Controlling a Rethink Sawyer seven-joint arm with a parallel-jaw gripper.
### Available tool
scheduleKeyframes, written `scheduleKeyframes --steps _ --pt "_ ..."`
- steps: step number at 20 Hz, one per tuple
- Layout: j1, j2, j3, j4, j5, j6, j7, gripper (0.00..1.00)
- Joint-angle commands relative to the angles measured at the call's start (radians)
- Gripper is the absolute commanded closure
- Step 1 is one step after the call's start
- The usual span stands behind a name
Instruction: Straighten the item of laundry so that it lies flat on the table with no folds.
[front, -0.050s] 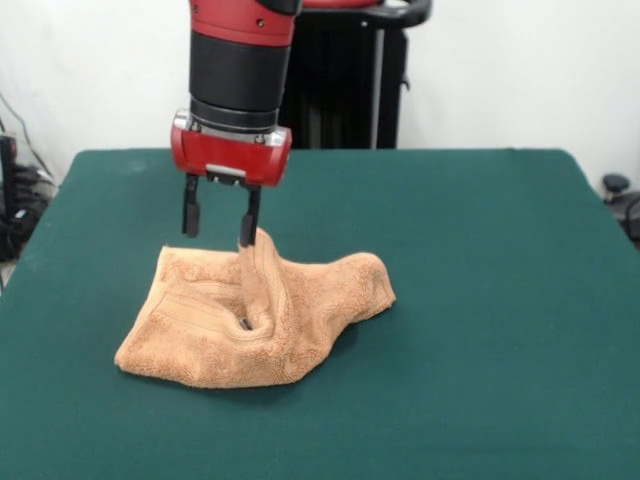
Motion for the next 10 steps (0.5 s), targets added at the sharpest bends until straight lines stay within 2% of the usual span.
scheduleKeyframes --steps 1,10 --pt "0.024 0.060 0.082 0.053 -0.035 0.048 0.088 0.00" --pt "0.043 0.079 0.077 0.047 -0.026 0.029 0.113 0.00"
